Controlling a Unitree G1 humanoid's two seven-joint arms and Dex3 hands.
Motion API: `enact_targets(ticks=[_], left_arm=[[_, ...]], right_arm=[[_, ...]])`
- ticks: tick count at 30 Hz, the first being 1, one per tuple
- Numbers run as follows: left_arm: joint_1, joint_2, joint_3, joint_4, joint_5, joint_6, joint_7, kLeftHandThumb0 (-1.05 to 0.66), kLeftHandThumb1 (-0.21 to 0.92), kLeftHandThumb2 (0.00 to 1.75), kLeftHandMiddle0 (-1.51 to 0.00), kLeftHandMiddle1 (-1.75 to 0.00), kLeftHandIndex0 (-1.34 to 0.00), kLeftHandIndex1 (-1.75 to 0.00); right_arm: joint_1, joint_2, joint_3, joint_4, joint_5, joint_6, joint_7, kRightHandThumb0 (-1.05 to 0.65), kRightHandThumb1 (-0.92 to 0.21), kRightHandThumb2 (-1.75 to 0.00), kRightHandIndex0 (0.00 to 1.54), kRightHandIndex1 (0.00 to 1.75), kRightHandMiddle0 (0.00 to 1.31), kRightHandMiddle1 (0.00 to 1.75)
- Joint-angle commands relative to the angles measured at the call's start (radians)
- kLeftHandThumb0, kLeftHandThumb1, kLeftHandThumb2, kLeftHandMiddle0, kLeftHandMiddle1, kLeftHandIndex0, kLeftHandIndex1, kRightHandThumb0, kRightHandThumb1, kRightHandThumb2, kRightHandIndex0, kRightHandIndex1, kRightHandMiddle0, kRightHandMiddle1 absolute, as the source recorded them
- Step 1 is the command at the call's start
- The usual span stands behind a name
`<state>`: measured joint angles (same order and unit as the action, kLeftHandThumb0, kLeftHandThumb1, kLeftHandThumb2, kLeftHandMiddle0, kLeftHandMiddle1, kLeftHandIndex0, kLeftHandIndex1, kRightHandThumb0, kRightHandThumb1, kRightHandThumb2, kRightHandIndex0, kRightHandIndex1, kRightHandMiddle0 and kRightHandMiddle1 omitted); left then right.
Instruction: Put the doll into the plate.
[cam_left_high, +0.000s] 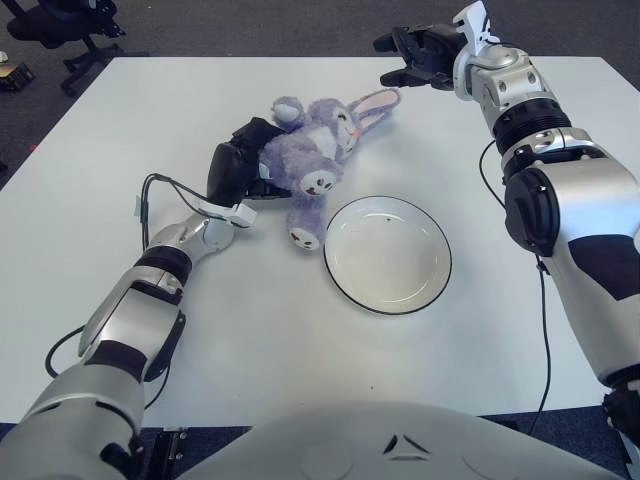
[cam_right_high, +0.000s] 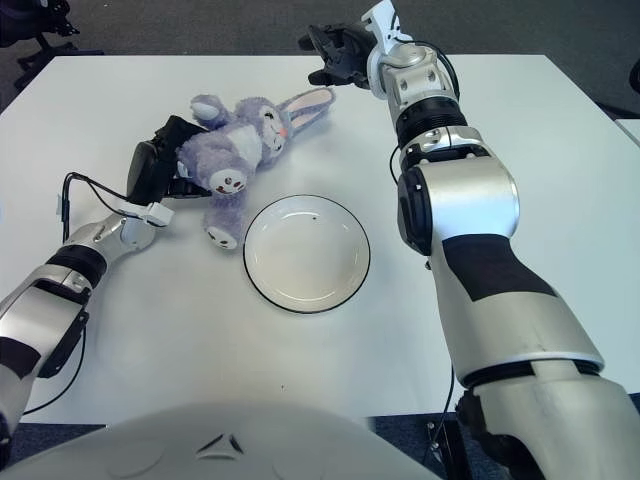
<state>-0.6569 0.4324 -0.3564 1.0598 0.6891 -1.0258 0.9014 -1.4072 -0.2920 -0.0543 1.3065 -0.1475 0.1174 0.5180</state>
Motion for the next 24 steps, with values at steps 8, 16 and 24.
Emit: enact_targets(ticks=[8,16,24], left_arm=[[0.071,-0.125,0.160,0.050,-0.437,-0.075,-0.437,0.00,0.91,0.07,-0.86,-1.75,-0.64,-1.75],[0.089,-0.147,0.229,0.015,-0.548,-0.056,-0.617,0.00,0.62,0.62,-0.87,-1.75,-0.65,-1.75],[0.165,-0.214,0.334,-0.172,-0.825,0.135,-0.875,0.04,0.49,0.81,-0.82,-1.75,-0.64,-1.75]], right_arm=[[-0.040,-0.019,-0.066,-0.022,0.071,0.027,-0.070,-0.93,-0.92,-0.71,0.42,0.00,0.41,0.13],[-0.037,-0.019,-0.062,-0.026,0.076,0.028,-0.077,-0.94,-0.92,-0.70,0.42,0.00,0.43,0.12],[0.002,-0.033,0.074,-0.047,-0.064,-0.125,-0.197,-0.92,-0.92,-0.67,0.46,0.02,0.49,0.13]])
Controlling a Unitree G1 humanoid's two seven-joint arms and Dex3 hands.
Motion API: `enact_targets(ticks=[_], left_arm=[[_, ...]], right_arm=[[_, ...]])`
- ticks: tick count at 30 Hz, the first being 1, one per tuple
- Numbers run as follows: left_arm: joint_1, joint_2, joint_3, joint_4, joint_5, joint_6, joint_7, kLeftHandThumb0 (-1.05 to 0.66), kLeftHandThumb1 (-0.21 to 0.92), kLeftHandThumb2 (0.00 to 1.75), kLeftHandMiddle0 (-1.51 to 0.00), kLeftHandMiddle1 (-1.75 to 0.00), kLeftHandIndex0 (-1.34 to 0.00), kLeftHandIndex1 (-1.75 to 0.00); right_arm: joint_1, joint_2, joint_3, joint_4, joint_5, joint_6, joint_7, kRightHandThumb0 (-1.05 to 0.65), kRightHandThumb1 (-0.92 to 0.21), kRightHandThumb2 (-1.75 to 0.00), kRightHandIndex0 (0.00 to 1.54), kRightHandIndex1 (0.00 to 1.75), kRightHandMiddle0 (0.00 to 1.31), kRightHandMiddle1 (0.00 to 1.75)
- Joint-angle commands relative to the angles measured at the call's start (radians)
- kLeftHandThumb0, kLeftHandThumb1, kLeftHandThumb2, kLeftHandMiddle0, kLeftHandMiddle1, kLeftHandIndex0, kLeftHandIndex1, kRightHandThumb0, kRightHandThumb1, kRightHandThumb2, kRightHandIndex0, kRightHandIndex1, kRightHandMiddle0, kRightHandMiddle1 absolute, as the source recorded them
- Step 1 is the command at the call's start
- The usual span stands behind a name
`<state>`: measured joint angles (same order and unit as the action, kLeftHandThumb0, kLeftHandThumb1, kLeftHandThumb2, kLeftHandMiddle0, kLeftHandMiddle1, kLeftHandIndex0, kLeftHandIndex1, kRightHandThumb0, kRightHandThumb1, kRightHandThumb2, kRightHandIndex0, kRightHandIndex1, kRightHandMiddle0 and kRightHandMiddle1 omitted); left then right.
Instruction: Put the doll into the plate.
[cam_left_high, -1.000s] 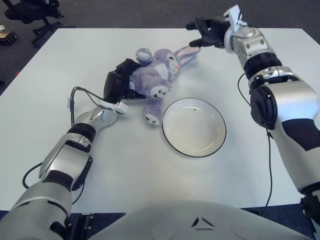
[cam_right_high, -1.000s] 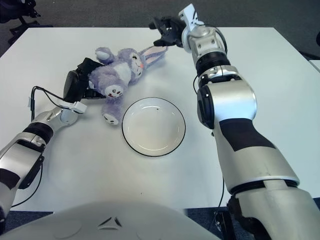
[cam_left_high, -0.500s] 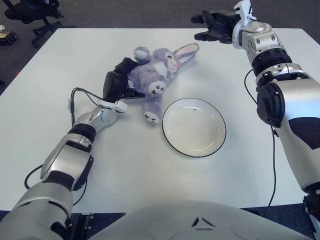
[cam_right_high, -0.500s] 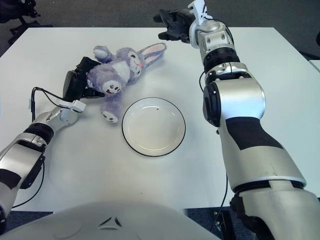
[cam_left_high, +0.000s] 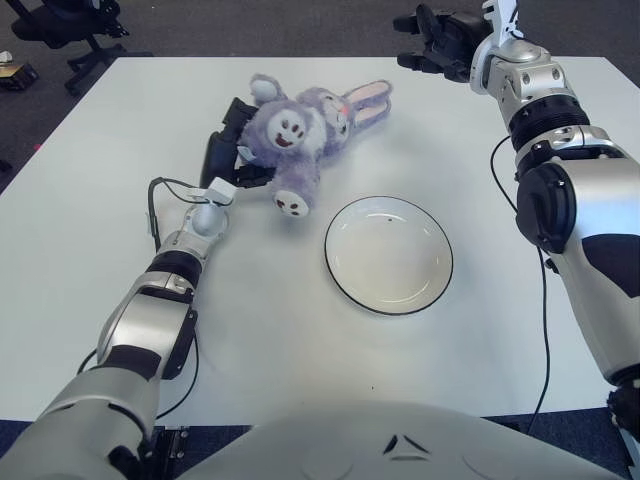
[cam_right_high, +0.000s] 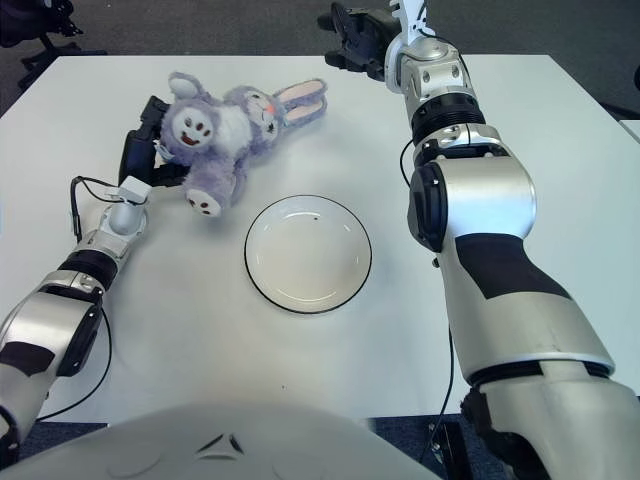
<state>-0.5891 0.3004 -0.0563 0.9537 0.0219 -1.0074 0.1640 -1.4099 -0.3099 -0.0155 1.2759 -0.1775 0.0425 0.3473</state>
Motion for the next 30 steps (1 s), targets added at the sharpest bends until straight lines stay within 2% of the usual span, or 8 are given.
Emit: enact_targets(ticks=[1,6,8,10,20,25,30], left_arm=[[0.105,-0.087,0.040,-0.086,-0.179,0.139,-0.163,0.05,0.48,0.82,-0.82,-1.75,-0.64,-1.75],[0.132,-0.095,0.069,-0.158,-0.206,0.204,-0.223,0.05,0.47,0.85,-0.81,-1.75,-0.64,-1.75],[0.167,-0.119,0.095,-0.290,-0.341,0.398,-0.293,0.08,0.45,0.88,-0.83,-1.75,-0.65,-1.75],[0.187,-0.131,0.111,-0.367,-0.407,0.507,-0.325,0.12,0.43,0.92,-0.84,-1.75,-0.66,-1.75],[0.228,-0.150,0.155,-0.501,-0.403,0.658,-0.342,0.17,0.41,0.95,-0.87,-1.75,-0.69,-1.75],[0.241,-0.165,0.181,-0.586,-0.444,0.821,-0.329,0.19,0.41,0.94,-0.92,-1.75,-0.71,-1.75],[0.249,-0.177,0.202,-0.629,-0.435,0.886,-0.328,0.20,0.41,0.94,-0.94,-1.75,-0.72,-1.75]], right_arm=[[0.005,-0.016,0.038,-0.015,-0.036,-0.054,-0.029,-0.92,-0.92,-0.67,0.46,0.02,0.49,0.13],[0.004,-0.017,0.044,-0.009,-0.035,-0.063,-0.034,-0.91,-0.92,-0.67,0.47,0.02,0.50,0.13],[0.025,-0.039,0.091,-0.020,-0.083,-0.109,-0.040,-0.91,-0.92,-0.68,0.47,0.02,0.49,0.12],[0.038,-0.054,0.118,-0.026,-0.108,-0.137,-0.039,-0.91,-0.92,-0.68,0.48,0.02,0.49,0.11],[0.043,-0.063,0.134,-0.025,-0.115,-0.156,-0.036,-0.90,-0.92,-0.72,0.49,0.01,0.48,0.09],[0.089,-0.092,0.154,-0.063,-0.130,-0.178,-0.033,-0.88,-0.92,-0.70,0.48,0.01,0.46,0.07],[0.098,-0.097,0.161,-0.075,-0.127,-0.183,-0.032,-0.86,-0.92,-0.67,0.47,0.00,0.45,0.06]])
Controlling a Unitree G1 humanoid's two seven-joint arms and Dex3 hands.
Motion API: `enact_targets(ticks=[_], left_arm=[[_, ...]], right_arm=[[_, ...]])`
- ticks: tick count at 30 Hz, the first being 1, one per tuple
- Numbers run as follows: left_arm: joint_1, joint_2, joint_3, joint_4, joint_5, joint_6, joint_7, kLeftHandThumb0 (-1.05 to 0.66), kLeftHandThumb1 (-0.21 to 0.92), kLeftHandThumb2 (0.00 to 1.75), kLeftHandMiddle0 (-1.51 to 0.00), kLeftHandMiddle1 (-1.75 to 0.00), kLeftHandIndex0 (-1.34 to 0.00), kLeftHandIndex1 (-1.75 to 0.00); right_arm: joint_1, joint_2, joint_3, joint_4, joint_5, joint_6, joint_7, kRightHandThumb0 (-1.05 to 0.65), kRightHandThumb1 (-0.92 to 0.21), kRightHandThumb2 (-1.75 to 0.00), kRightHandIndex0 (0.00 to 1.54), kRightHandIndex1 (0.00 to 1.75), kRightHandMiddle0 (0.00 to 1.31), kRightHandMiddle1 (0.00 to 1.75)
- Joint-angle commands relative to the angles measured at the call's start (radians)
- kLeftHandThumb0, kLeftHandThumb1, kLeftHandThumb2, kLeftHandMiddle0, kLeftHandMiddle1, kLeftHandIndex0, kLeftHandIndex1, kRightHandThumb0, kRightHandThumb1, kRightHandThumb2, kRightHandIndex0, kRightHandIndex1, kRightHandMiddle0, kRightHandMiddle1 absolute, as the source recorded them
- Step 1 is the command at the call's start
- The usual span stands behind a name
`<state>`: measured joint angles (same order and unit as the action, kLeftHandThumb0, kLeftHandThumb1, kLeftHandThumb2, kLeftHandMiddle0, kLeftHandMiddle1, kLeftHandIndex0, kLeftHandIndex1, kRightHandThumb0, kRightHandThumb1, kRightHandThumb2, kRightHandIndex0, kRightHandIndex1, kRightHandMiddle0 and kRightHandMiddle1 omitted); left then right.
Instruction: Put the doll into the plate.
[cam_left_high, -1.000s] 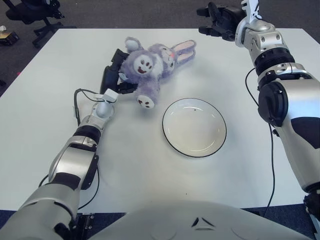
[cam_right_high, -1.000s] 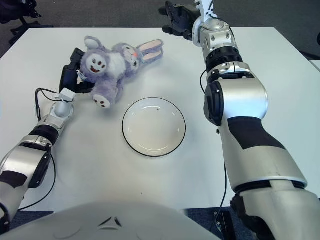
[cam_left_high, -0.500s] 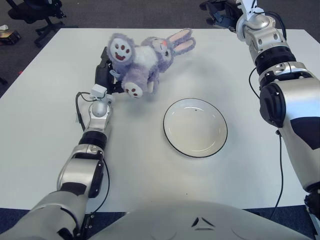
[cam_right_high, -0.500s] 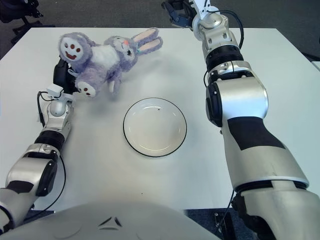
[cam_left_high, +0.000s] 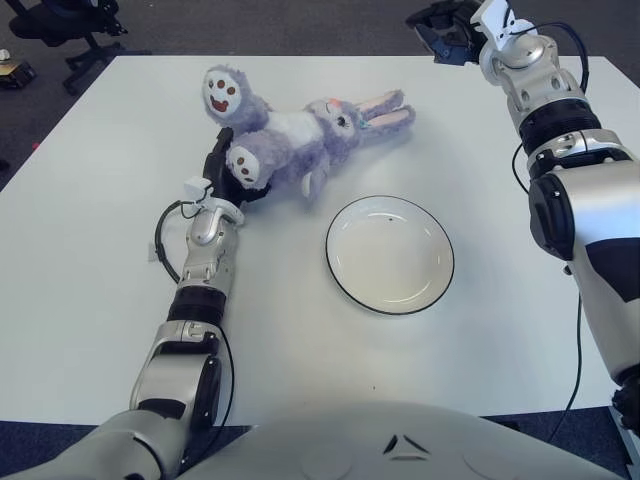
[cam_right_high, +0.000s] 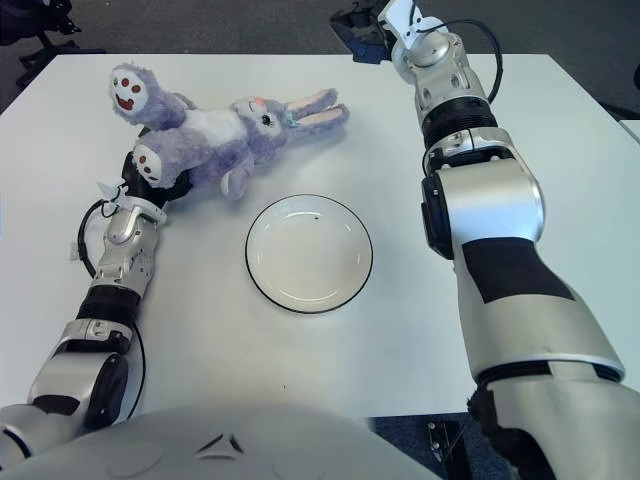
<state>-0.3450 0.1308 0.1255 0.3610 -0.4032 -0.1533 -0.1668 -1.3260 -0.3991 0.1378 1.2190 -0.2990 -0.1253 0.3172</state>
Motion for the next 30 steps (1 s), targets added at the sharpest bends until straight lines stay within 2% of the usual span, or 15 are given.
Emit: enact_targets(ticks=[1,4,8,14,19,26,30], left_arm=[[0.006,-0.009,0.024,-0.041,-0.008,0.038,0.002,0.20,0.41,0.94,-0.95,-1.75,-0.72,-1.75],[0.007,-0.015,0.033,-0.051,-0.001,0.051,-0.001,0.20,0.41,0.94,-0.95,-1.75,-0.72,-1.75],[0.014,-0.016,0.044,-0.109,-0.036,0.154,-0.009,0.20,0.41,0.93,-0.97,-1.75,-0.72,-1.75],[0.018,-0.024,0.061,-0.141,-0.050,0.209,-0.021,0.20,0.41,0.93,-0.98,-1.75,-0.72,-1.75],[0.017,-0.031,0.070,-0.169,-0.072,0.260,-0.037,0.20,0.41,0.93,-0.98,-1.75,-0.72,-1.75],[0.013,-0.037,0.075,-0.189,-0.066,0.285,-0.034,0.20,0.41,0.93,-0.98,-1.75,-0.72,-1.75],[0.005,-0.038,0.076,-0.188,-0.060,0.291,-0.033,0.20,0.42,0.92,-0.98,-1.75,-0.71,-1.75]], right_arm=[[0.014,-0.008,0.008,-0.019,-0.005,-0.015,-0.002,-0.86,-0.92,-0.67,0.47,0.00,0.45,0.06],[0.016,-0.009,0.009,-0.022,-0.004,-0.014,-0.002,-0.86,-0.92,-0.67,0.47,0.00,0.45,0.05],[0.038,-0.025,0.097,-0.028,-0.100,-0.153,-0.069,-0.82,-0.92,-0.53,0.50,0.01,0.46,0.05],[0.043,-0.030,0.117,-0.009,-0.122,-0.226,-0.104,-0.76,-0.92,-0.34,0.52,0.01,0.47,0.05],[0.056,-0.033,0.110,-0.002,-0.099,-0.312,-0.034,-0.63,-0.92,-0.16,0.40,0.00,0.45,0.03],[0.069,-0.023,0.091,-0.007,-0.065,-0.359,0.064,-0.58,-0.92,-0.09,0.37,0.00,0.45,0.03],[0.077,-0.021,0.109,-0.031,-0.071,-0.393,0.118,-0.57,-0.92,-0.06,0.37,0.00,0.46,0.03]])
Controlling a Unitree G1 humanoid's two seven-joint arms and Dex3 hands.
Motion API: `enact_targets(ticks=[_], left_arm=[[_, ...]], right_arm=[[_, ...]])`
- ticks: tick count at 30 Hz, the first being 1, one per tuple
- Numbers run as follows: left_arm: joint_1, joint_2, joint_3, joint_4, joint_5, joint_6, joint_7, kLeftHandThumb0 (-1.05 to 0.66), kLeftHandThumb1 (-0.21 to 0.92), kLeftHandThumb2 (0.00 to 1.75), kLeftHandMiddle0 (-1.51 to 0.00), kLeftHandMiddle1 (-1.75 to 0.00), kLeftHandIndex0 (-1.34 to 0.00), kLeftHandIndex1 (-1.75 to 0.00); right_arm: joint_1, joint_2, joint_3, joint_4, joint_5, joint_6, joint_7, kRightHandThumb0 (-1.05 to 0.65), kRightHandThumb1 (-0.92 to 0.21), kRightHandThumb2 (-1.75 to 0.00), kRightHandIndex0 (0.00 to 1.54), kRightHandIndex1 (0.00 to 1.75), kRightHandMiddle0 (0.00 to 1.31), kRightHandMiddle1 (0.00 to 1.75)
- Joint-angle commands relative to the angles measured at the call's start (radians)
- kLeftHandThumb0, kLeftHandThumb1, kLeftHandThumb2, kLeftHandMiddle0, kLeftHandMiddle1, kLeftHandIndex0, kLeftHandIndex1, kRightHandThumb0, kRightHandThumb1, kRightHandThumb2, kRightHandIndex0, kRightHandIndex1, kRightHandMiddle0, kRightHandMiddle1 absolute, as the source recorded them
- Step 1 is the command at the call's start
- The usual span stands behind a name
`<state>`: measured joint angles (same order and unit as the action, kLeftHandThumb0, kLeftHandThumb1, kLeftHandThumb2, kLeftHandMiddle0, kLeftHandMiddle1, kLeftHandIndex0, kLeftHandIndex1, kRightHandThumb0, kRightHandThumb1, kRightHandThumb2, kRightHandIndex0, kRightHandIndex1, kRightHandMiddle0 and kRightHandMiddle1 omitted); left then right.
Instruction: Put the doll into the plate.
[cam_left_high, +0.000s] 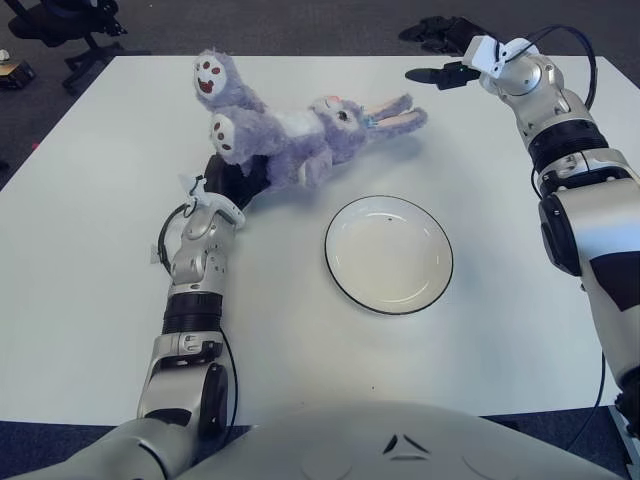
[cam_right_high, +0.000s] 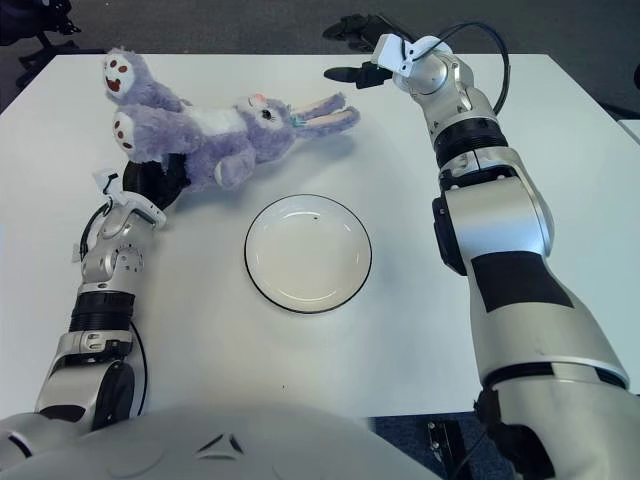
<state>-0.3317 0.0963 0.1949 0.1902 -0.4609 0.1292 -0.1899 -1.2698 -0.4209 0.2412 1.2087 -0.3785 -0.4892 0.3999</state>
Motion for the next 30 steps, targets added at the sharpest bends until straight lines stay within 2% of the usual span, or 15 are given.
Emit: enact_targets(ticks=[1,7,18,30], left_arm=[[-0.009,-0.003,0.006,-0.018,-0.001,0.010,-0.010,0.20,0.42,0.92,-0.98,-1.75,-0.71,-1.75],[-0.027,-0.002,-0.002,-0.008,0.011,0.014,-0.015,0.20,0.42,0.92,-0.99,-1.75,-0.71,-1.75],[-0.056,-0.025,-0.016,0.016,0.033,-0.010,-0.026,0.20,0.42,0.92,-0.99,-1.75,-0.72,-1.75],[-0.082,-0.051,-0.005,0.051,0.025,-0.028,-0.068,0.21,0.41,0.92,-0.99,-1.75,-0.72,-1.75]], right_arm=[[0.021,0.000,0.007,-0.023,0.007,-0.033,0.040,-0.57,-0.92,-0.05,0.37,0.00,0.46,0.03],[0.018,-0.004,0.055,-0.025,-0.030,-0.090,0.106,-0.61,-0.91,-0.03,0.33,0.00,0.40,0.01],[0.068,0.016,0.103,-0.058,-0.062,-0.177,0.088,-0.76,-0.91,0.00,0.22,0.00,0.29,0.00],[0.108,0.041,0.136,-0.119,-0.068,-0.178,0.134,-0.84,-0.89,0.00,0.20,0.00,0.25,0.00]])
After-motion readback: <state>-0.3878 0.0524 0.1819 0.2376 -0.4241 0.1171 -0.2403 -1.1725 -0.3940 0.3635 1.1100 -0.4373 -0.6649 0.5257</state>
